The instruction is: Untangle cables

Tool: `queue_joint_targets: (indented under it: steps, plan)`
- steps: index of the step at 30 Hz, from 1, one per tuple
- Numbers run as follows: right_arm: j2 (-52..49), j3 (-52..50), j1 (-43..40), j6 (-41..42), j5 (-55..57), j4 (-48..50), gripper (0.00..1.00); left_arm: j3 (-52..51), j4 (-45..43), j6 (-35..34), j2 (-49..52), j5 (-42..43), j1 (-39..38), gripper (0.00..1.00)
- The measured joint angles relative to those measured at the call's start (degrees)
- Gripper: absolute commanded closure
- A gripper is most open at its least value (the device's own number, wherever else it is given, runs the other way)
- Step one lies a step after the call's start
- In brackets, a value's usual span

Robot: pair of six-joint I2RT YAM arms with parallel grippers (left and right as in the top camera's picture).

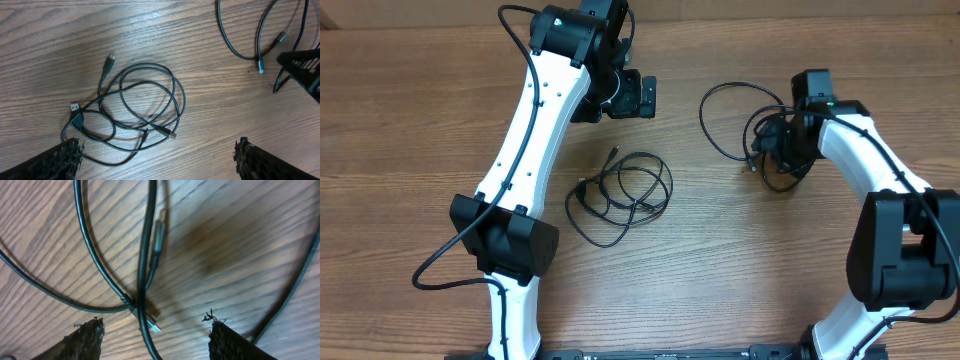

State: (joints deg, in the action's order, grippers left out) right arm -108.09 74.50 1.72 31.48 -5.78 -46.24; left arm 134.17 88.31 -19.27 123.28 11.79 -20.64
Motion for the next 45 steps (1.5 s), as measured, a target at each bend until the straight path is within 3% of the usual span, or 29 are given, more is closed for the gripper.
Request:
queue_joint_targets:
  steps: [3, 8, 12, 14, 27, 45]
  plan:
    - [0.0, -2.6, 0.6, 0.0, 0.1, 2.2, 0.36, 0.0, 0.2, 0.0, 0.0, 0.0, 0.0, 0.0]
    - [0.0, -3.8, 0.7, -0.3, 0.1, 2.6, 0.73, 0.0, 0.4, 0.0, 0.0, 0.0, 0.0, 0.0]
    - [0.0, -3.8, 0.7, 0.0, 0.0, 1.7, 0.85, 0.0, 0.4, 0.0, 0.0, 0.0, 0.0, 0.0]
    - [0.0, -3.8, 0.7, 0.0, 0.0, 1.1, 0.96, 0.0, 0.4, 0.0, 0.0, 0.0, 0.0, 0.0]
    - [1.9, -3.7, 0.7, 0.0, 1.4, -10.5, 0.96, 0.0, 0.4, 0.0, 0.0, 0.0, 0.0, 0.0]
    - [30.1, -3.6, 0.7, 1.2, 6.3, -27.8, 0.96, 0.0, 0.4, 0.0, 0.0, 0.0, 0.0, 0.0]
